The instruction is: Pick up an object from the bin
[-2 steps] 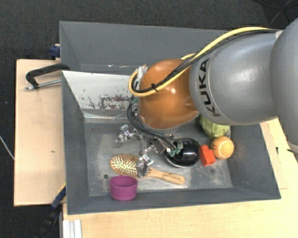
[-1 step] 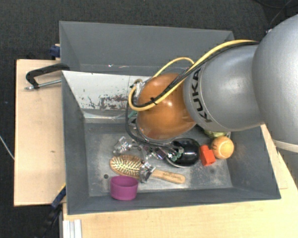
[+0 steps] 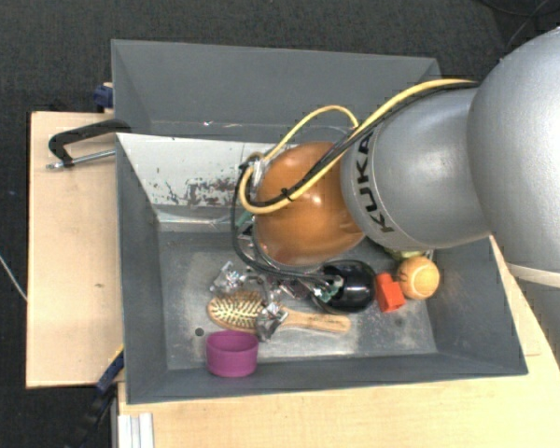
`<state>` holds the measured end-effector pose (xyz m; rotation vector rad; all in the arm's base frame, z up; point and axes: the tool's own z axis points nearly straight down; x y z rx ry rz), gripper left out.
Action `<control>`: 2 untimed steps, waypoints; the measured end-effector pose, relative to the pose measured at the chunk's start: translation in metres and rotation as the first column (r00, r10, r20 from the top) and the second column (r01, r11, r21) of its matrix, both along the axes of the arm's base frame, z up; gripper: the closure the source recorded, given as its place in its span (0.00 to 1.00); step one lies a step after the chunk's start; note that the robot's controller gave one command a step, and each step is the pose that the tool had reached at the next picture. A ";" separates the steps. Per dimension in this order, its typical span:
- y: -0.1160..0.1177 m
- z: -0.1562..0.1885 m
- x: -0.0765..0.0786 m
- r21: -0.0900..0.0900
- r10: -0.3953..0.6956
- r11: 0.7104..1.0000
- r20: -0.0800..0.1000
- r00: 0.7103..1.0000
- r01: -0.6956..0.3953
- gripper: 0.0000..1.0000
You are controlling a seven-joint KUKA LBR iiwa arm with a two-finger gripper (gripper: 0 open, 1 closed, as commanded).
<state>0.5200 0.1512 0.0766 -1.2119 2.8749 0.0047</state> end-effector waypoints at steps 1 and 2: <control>0.000 0.000 0.000 0.000 -0.001 1.000 0.000 1.000 0.001 1.00; 0.001 0.003 0.000 0.000 -0.002 1.000 -0.003 1.000 0.002 1.00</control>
Offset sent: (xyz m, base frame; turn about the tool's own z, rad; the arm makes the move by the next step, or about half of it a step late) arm 0.0000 0.0000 0.0177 0.0000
